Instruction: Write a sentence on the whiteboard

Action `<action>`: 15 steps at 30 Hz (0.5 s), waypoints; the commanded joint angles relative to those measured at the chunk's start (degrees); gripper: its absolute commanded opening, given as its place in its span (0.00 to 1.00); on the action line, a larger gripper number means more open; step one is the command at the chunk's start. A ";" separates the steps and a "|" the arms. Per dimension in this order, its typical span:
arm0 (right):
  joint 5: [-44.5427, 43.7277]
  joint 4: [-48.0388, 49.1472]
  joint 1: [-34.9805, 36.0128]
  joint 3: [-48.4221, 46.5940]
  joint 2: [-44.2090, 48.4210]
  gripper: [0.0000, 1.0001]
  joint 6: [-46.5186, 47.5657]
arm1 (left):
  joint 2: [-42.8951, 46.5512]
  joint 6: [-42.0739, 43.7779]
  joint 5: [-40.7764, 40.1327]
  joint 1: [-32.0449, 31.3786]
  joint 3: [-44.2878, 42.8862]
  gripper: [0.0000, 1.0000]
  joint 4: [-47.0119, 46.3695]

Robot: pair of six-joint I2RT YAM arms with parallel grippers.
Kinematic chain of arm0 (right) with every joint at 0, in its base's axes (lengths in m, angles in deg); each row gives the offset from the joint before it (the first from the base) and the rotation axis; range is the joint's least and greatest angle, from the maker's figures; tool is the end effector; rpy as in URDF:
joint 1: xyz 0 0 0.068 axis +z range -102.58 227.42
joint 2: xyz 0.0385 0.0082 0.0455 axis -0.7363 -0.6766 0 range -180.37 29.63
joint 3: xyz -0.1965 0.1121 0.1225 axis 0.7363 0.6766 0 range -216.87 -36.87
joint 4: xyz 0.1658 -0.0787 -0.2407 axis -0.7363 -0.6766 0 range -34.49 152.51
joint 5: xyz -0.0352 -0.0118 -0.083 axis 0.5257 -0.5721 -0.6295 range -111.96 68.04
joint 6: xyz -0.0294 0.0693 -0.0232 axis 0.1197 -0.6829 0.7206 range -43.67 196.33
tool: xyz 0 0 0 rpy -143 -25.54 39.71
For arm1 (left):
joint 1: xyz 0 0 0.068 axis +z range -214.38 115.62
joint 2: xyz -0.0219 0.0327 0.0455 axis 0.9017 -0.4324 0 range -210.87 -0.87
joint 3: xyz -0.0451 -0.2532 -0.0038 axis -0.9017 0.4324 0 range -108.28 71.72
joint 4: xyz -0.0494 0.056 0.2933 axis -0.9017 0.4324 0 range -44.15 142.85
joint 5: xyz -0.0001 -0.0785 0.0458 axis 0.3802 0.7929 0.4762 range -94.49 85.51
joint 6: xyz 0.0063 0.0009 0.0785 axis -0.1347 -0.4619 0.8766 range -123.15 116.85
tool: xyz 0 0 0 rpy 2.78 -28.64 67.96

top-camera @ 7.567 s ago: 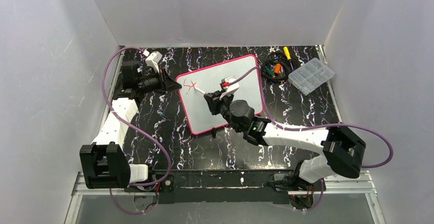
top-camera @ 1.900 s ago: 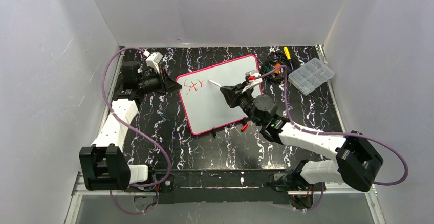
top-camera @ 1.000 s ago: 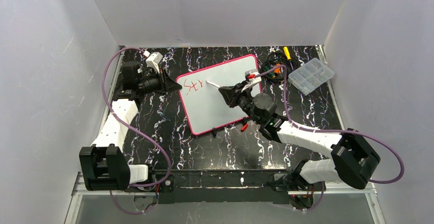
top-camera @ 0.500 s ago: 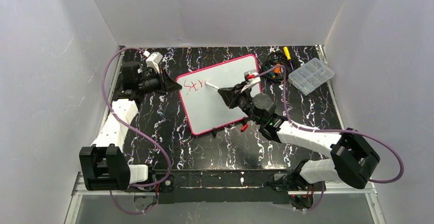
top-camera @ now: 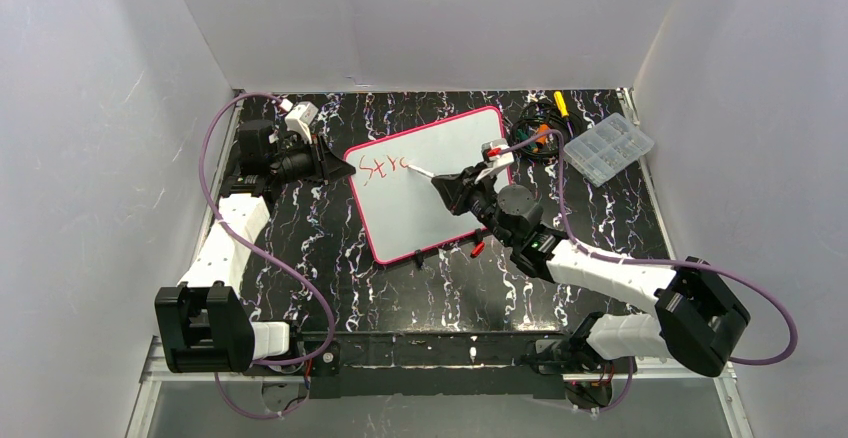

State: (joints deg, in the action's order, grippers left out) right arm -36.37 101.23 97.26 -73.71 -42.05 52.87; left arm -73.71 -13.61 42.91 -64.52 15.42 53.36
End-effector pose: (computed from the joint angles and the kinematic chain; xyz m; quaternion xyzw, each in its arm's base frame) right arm 0.2401 0.2584 0.2426 -0.0654 0.6805 0.3640 0.6326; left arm 0.3498 -0.0506 0.2768 0.1488 0.7847 -0.3818 0.4651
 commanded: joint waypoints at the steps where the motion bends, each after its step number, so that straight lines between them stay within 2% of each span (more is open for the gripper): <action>1: -3.15 1.20 -0.36 -1.26 0.47 0.01 1.89 | 1.67 0.83 1.47 -0.65 0.75 0.00 1.81; 15: -0.44 4.35 -0.36 -4.44 -3.41 0.01 2.37 | 1.51 0.86 1.55 -0.65 0.57 0.00 1.81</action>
State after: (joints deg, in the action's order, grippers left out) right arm -36.55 103.57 97.26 -76.12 -44.61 54.05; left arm -73.71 -13.59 42.64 -64.52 15.42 53.36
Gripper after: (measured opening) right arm 0.211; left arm 0.141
